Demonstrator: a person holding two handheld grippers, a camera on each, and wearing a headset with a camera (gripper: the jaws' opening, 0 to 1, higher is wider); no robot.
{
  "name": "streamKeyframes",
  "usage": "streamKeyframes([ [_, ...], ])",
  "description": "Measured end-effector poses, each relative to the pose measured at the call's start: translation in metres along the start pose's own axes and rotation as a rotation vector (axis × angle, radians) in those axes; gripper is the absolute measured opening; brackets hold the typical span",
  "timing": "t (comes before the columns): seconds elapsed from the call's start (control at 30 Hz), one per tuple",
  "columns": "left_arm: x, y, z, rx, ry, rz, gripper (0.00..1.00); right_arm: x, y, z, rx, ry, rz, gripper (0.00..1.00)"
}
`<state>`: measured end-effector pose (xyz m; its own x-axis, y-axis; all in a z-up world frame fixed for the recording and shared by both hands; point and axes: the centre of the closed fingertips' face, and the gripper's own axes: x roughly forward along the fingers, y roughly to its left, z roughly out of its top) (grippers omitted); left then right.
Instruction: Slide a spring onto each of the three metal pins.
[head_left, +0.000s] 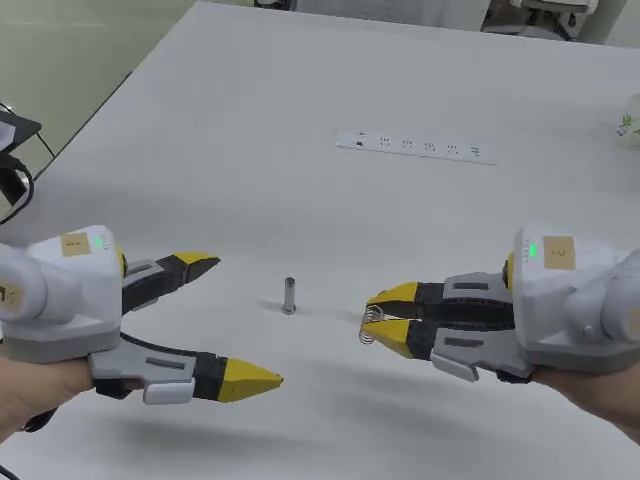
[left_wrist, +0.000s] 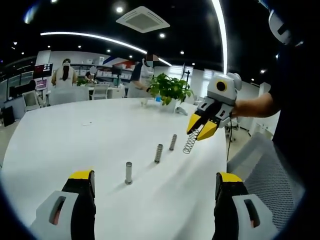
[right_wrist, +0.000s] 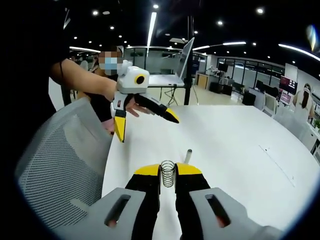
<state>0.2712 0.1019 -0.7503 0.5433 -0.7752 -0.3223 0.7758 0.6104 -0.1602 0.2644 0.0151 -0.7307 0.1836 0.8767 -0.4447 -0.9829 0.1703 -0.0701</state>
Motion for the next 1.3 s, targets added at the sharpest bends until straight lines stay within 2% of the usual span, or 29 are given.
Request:
streamKeyframes([
  [0.23,-0.001,0.002,-0.003,-0.008,-0.002,0.004,0.98,0.01,-0.009,0.004,0.009,-0.006,-0.009,0.08],
  [0.57,-0.003,0.004,-0.003,-0.014,-0.005,0.011,0.98,0.035,-0.025,0.023,0.001,-0.027,-0.01,0.08],
  [0.83,-0.005,0.006,-0.002,-0.011,-0.01,0.021,0.98,0.055,-0.034,0.025,-0.007,-0.012,0.004,0.08],
  [1.03,-0.005,0.006,0.001,-0.011,-0.015,0.022,0.98,0.069,-0.044,0.027,0.03,-0.025,-0.005,0.08],
  [1.3,-0.005,0.008,-0.004,-0.017,0.0,0.025,0.98,0.082,-0.054,0.028,0.109,-0.047,-0.035,0.08],
])
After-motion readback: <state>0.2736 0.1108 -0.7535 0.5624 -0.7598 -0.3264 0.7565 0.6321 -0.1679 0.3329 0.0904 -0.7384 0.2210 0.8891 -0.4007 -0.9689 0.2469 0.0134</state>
